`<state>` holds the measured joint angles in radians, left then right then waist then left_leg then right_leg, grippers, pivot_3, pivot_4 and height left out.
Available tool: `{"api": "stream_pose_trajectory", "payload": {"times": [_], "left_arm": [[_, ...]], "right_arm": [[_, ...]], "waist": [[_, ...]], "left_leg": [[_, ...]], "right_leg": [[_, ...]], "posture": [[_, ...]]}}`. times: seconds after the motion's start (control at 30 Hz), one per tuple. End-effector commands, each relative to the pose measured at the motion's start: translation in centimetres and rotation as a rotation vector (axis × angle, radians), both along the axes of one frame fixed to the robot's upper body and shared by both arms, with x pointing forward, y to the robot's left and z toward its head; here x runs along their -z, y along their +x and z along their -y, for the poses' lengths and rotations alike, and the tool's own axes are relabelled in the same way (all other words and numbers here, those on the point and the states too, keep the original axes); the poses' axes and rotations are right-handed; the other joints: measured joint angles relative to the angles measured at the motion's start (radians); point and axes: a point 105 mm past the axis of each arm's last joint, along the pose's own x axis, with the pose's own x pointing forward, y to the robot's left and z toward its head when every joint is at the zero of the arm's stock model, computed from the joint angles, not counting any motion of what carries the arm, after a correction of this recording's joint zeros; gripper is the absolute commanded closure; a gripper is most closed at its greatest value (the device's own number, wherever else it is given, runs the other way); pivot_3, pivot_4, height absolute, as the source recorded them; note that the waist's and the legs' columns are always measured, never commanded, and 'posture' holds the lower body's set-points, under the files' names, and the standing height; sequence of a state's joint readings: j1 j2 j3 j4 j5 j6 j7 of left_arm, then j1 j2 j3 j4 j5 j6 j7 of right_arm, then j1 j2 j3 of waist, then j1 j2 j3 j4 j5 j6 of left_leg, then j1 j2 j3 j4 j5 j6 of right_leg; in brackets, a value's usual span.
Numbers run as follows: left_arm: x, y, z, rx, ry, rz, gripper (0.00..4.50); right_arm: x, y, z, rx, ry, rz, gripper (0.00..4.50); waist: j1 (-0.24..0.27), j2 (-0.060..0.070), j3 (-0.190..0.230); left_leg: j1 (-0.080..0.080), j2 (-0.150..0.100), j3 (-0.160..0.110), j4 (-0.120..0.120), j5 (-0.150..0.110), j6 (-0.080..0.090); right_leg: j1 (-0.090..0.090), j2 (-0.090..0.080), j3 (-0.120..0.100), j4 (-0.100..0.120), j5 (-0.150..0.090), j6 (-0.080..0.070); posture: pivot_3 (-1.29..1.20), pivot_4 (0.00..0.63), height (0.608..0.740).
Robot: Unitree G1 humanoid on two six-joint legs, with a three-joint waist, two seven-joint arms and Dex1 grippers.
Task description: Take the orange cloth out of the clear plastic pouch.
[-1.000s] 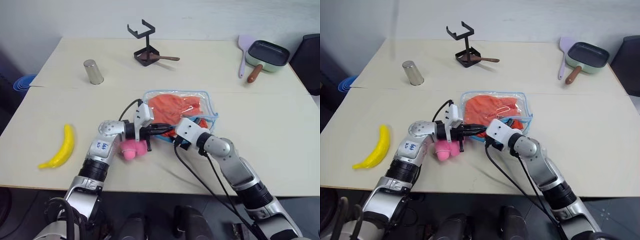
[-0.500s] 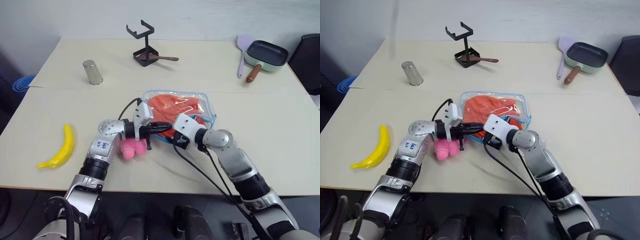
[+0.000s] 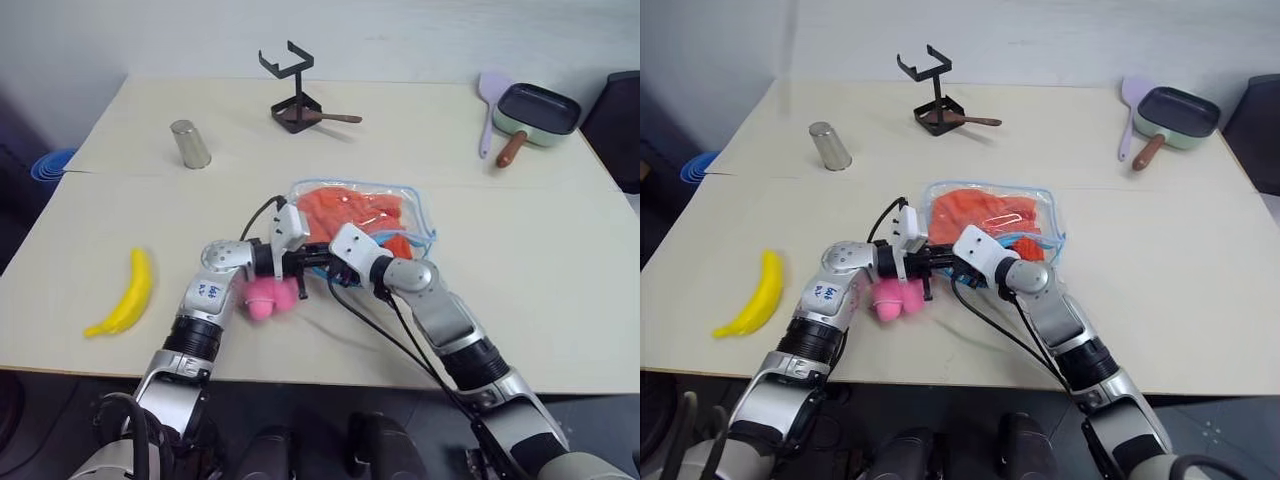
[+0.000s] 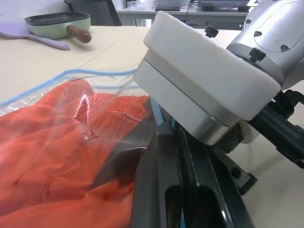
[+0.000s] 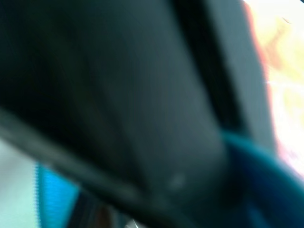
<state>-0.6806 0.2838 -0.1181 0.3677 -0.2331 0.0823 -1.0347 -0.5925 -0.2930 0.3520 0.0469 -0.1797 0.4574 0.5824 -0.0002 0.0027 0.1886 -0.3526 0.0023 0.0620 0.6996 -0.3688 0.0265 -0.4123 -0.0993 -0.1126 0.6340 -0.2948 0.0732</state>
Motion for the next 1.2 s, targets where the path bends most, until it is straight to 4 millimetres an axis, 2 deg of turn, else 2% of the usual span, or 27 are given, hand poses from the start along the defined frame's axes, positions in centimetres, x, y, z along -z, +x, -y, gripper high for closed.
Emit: {"api": "stream_pose_trajectory", "payload": {"times": [0.03,0.07,0.1,0.3,0.4,0.63,0.77,0.9,1.0,1.07,1.2], "left_arm": [[-0.9,0.1,-0.1,-0.017,-0.025,0.028,4.50],[-0.8,0.2,-0.2,-0.030,-0.026,0.024,4.50],[-0.7,0.3,-0.3,-0.040,-0.027,0.020,4.50],[-0.3,0.5,-0.7,-0.095,-0.035,0.007,4.50],[0.0,0.9,-1.0,-0.132,-0.027,-0.002,4.50],[0.0,1.7,-1.5,-0.176,-0.017,-0.006,4.50],[0.0,1.6,-1.7,-0.171,-0.010,-0.009,4.50],[0.2,1.4,-1.7,-0.157,-0.001,-0.018,4.50],[0.4,1.1,-1.5,-0.141,0.006,-0.020,4.50],[0.5,0.9,-1.4,-0.128,0.012,-0.018,4.50],[0.7,0.7,-1.4,-0.105,0.035,-0.010,4.50]], "right_arm": [[0.1,-0.4,2.0,0.006,-0.051,0.000,3.87],[-0.5,-0.5,2.4,-0.002,-0.045,0.011,4.26],[-1.1,-0.8,2.6,-0.026,-0.026,0.019,4.45],[-3.3,-3.4,3.3,-0.192,0.096,-0.076,4.45],[-4.9,-5.9,3.9,-0.363,0.177,-0.123,4.45],[-5.0,-10.8,5.8,-0.542,0.239,-0.273,4.45],[-6.1,-14.8,8.3,-0.568,0.319,-0.429,4.45],[-8.7,-16.1,10.8,-0.489,0.436,-0.462,4.45],[-10.5,-16.5,13.1,-0.398,0.512,-0.481,4.45],[-11.9,-16.2,15.8,-0.291,0.542,-0.461,4.45],[-17.1,-14.3,21.2,-0.092,0.618,-0.225,4.45]], "waist": [[0.001,0.000,0.000],[0.000,0.000,0.000],[0.000,0.000,0.000],[-0.002,0.000,0.000],[0.000,0.000,0.000],[0.007,0.000,0.000],[0.020,-0.001,0.000],[0.022,-0.001,0.001],[0.025,-0.001,0.001],[0.027,-0.001,0.001],[0.022,-0.001,0.001]], "left_leg": [[0.000,-0.001,0.000,0.000,0.000,0.000],[-0.001,-0.001,-0.001,0.000,0.000,0.001],[-0.001,-0.001,-0.001,0.000,0.000,0.001],[-0.002,0.000,-0.001,-0.001,0.000,0.001],[-0.002,0.000,-0.001,-0.001,0.000,0.001],[-0.002,0.000,-0.002,-0.002,0.000,0.001],[-0.002,0.000,-0.003,-0.002,0.000,0.001],[-0.001,0.000,-0.003,-0.002,0.000,0.001],[0.000,0.000,-0.003,-0.002,0.000,0.001],[0.000,0.000,-0.003,-0.002,-0.001,0.001],[0.000,-0.001,-0.001,-0.002,-0.001,0.003]], "right_leg": [[0.000,-0.001,0.000,0.000,0.000,0.000],[0.000,-0.001,0.000,-0.001,0.000,0.000],[0.000,-0.001,-0.001,-0.002,0.000,0.001],[0.000,0.000,-0.002,-0.004,0.001,0.001],[0.000,0.001,-0.002,-0.004,0.001,0.001],[0.001,0.000,-0.003,-0.006,0.001,0.001],[0.001,0.000,-0.004,-0.006,0.001,0.001],[0.003,0.000,-0.003,-0.007,0.001,0.001],[0.003,-0.001,-0.003,-0.008,0.001,0.001],[0.003,-0.001,-0.003,-0.008,0.001,0.001],[0.003,-0.002,-0.002,-0.008,0.001,0.002]], "posture": [[0.00,0.150,0.740],[0.00,0.150,0.740],[0.00,0.150,0.740],[0.00,0.150,0.740],[0.00,0.150,0.740],[0.00,0.150,0.740],[0.00,0.150,0.740],[0.00,0.150,0.740],[0.00,0.150,0.740],[0.00,0.150,0.740],[0.00,0.150,0.740]]}}
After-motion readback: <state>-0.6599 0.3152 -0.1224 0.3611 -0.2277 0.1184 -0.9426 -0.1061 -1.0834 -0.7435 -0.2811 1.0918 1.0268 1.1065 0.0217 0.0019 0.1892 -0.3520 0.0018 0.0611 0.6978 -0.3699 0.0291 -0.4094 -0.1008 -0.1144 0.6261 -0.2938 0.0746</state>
